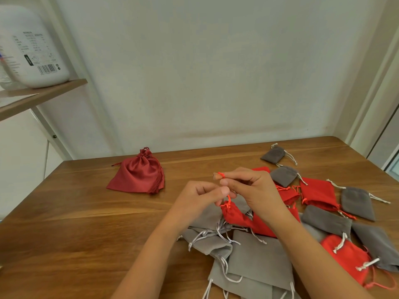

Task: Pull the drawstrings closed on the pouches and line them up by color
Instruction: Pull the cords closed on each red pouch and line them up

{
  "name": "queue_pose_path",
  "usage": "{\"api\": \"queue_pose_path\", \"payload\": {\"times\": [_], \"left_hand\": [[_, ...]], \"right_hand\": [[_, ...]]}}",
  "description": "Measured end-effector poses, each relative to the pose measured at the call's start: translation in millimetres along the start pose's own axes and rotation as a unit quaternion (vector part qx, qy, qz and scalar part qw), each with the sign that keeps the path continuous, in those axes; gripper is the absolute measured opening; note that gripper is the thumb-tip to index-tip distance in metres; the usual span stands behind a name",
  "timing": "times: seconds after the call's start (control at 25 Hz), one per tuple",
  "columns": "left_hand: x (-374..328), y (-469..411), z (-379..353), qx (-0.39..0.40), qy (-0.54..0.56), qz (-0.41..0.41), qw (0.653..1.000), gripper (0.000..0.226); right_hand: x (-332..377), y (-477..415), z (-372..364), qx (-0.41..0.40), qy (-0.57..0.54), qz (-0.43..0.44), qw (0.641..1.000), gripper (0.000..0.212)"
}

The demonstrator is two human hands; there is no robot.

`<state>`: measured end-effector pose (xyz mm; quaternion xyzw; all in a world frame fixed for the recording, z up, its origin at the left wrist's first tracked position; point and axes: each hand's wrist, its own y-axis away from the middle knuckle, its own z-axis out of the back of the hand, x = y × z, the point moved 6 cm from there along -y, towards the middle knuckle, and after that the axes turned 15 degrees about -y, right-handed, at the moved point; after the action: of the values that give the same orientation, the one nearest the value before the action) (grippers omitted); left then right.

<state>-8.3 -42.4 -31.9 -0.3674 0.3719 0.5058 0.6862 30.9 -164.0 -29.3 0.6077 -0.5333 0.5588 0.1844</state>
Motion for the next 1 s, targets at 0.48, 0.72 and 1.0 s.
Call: {"api": "queue_pose_path", "payload": {"times": [0.48, 0.72, 1.0], "left_hand": [[1.2, -0.9, 16.8, -0.129, 0.013, 0.029, 0.991, 0.028], [12.4, -1.2, 11.8, -0.116, 0.092, 0.118, 0.982, 0.019], [26.9, -0.6, 18.3, -0.092, 0.255, 0.175, 0.947, 0.014]], "right_hand": [[15.3, 5.3, -4.8, -0.007, 0.267, 0.13, 0.955, 0.016], [22.8, 6.0, -1.9, -0.042, 0.372, 0.153, 0.914, 0.005], [19.4, 8.7, -7.3, 0.013, 0.208, 0.09, 0.974, 0.01]]}}
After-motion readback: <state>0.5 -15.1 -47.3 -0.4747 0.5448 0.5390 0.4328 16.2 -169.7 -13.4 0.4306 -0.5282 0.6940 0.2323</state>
